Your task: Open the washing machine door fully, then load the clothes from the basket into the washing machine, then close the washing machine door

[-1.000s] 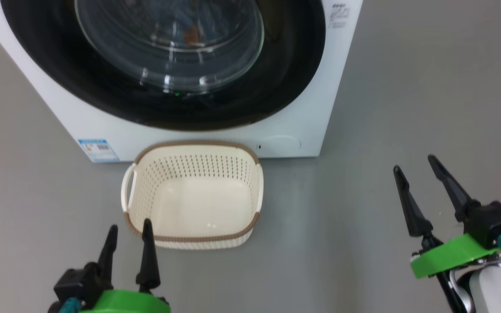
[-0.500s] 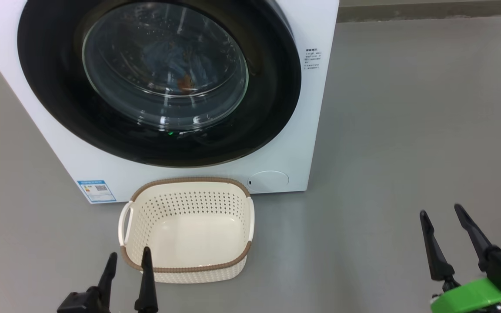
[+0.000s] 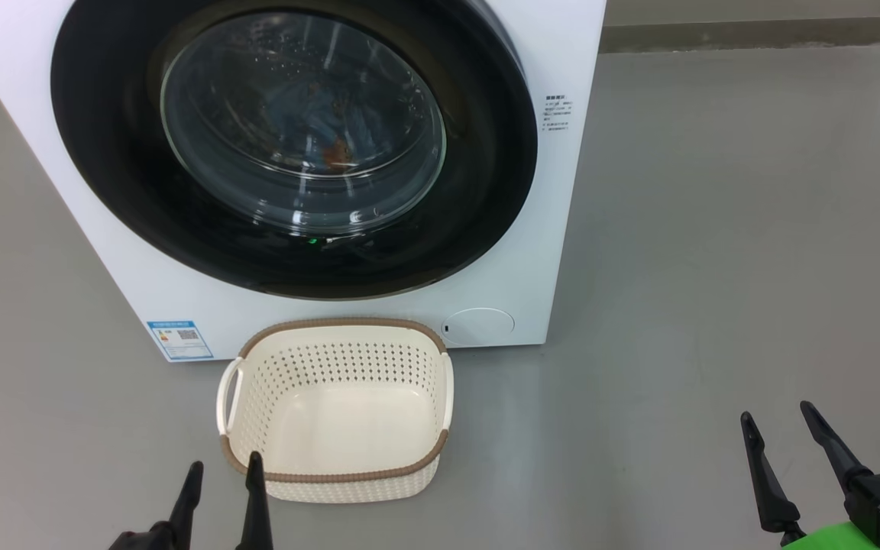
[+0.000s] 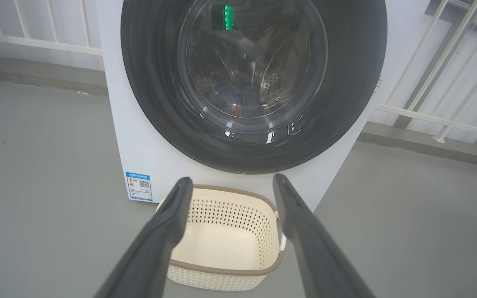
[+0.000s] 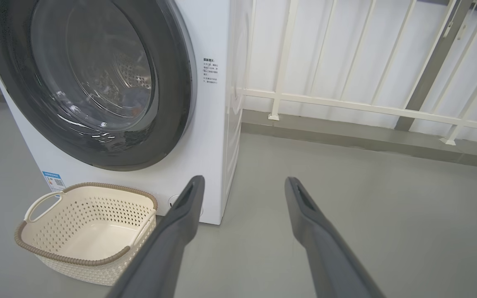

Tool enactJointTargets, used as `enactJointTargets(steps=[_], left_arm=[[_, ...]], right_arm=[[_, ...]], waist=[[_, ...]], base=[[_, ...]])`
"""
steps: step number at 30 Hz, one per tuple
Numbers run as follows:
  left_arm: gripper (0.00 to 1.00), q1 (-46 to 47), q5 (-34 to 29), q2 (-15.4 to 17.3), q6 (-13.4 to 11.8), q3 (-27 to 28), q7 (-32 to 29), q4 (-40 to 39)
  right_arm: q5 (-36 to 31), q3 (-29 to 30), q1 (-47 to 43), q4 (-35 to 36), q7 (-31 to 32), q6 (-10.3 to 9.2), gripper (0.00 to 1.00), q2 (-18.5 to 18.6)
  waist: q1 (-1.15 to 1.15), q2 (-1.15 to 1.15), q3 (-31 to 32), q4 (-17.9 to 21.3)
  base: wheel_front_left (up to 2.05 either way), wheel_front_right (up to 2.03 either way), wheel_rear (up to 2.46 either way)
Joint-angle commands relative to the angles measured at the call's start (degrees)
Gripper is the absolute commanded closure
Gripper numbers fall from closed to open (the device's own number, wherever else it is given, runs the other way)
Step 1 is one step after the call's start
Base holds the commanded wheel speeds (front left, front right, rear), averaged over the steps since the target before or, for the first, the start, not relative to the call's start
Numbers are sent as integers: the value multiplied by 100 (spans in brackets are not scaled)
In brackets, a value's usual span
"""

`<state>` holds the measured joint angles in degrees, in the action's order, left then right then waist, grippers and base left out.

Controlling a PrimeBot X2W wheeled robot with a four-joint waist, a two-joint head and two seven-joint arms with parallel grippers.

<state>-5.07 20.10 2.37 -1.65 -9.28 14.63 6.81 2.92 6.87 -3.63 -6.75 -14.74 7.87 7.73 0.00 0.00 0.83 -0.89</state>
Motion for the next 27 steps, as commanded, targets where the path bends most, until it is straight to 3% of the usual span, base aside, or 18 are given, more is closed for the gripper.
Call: enactJointTargets(steps=[1, 26, 27], left_arm=[[0, 72, -51, 51, 38, 162, 37, -174], [0, 60, -211, 51, 170, 218, 37, -265], [100, -67, -152, 1, 151, 26, 0, -105]], right_arm=[[-61, -84, 20, 67, -26, -38, 0, 104], [-92, -35, -1, -244, -26, -38, 0, -10], [-87, 78, -13, -359, 0, 0, 100, -82]], waist=[[0, 0, 16, -20], [0, 0, -33, -78], [0, 0, -34, -78]], base=[[0, 0, 0], [0, 0, 0], [0, 0, 0]])
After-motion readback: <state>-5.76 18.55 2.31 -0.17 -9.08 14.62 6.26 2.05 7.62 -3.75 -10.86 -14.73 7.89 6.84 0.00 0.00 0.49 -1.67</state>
